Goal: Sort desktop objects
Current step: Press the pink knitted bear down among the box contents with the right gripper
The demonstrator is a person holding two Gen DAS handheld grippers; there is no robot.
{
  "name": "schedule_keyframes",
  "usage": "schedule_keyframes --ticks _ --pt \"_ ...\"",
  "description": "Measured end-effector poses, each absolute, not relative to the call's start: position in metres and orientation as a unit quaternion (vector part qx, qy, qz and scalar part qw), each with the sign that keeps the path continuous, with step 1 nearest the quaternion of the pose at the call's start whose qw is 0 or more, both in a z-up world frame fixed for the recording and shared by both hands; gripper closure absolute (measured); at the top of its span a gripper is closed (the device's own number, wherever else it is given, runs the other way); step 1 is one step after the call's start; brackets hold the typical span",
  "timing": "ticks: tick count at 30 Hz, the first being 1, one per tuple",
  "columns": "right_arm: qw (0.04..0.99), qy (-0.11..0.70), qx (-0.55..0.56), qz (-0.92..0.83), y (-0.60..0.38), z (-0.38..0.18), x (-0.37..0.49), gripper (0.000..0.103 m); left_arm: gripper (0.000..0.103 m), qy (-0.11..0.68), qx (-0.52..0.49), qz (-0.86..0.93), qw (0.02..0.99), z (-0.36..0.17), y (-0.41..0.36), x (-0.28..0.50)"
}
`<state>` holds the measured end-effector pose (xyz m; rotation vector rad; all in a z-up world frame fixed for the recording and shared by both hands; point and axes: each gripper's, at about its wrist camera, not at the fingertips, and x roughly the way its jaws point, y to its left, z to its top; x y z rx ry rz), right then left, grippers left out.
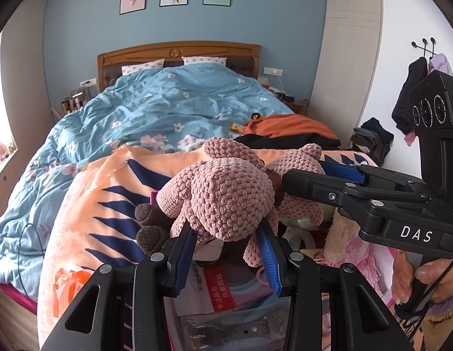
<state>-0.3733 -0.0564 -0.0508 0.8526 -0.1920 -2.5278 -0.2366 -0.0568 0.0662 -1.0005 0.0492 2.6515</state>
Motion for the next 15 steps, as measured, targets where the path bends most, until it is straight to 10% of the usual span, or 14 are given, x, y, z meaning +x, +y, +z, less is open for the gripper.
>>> schedule_keyframes --ticks 15 --pt "0.230 -0.065 0.317 -0.918 -0.0603 -0.0532 -0.3838 0.053 0.061 0.013 -0.353 0.924 0.147 0.0629 -0.0630 -0.2448"
